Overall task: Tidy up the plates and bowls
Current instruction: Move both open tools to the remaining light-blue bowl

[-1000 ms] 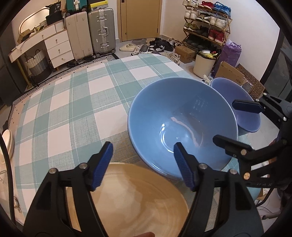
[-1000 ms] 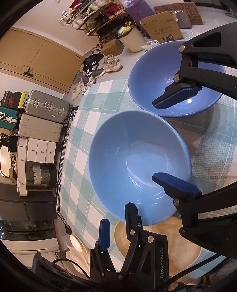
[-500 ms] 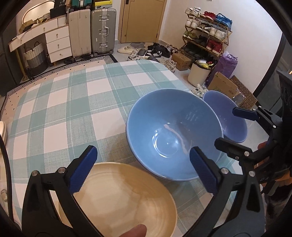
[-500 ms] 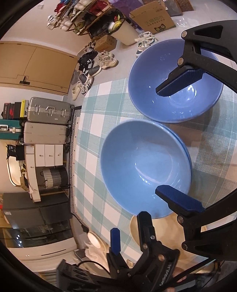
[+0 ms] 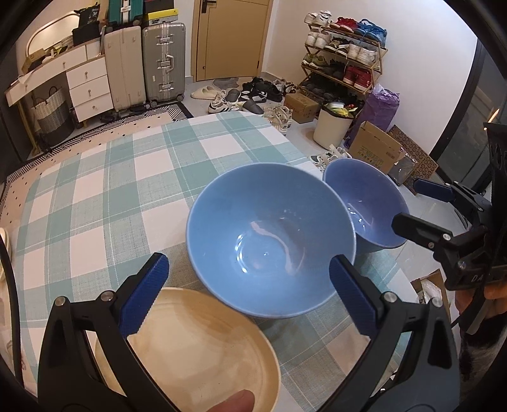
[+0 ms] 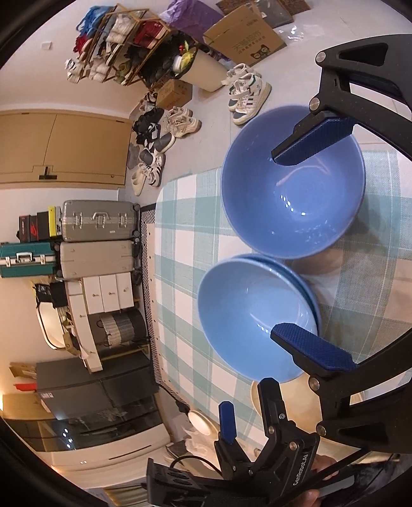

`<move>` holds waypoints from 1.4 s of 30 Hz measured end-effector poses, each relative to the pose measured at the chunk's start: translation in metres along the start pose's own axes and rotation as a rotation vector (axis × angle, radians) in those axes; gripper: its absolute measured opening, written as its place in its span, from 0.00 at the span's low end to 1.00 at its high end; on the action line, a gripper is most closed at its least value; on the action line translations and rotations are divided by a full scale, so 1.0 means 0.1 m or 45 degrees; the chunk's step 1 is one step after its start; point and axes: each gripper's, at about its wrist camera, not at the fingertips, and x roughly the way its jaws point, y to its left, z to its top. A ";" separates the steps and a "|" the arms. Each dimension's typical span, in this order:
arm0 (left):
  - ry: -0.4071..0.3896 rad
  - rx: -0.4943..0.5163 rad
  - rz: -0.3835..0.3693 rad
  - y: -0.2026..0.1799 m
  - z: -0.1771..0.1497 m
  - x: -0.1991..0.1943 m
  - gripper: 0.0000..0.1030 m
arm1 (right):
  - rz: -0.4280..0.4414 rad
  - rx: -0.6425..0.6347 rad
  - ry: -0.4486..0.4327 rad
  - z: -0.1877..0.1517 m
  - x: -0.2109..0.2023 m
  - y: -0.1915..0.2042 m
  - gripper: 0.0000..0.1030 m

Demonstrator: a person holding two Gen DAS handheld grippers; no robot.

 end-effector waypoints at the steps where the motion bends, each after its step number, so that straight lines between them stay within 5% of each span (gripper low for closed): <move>1: -0.002 0.007 -0.004 -0.03 0.02 -0.01 0.98 | -0.002 0.015 -0.002 -0.01 -0.02 -0.04 0.99; 22: 0.014 0.183 -0.098 -0.53 0.58 0.33 0.98 | -0.135 0.313 -0.031 -0.22 -0.35 -0.76 0.99; 42: 0.136 0.286 -0.137 -1.03 0.90 1.03 0.98 | -0.176 0.514 0.025 -0.50 -0.13 -1.29 0.99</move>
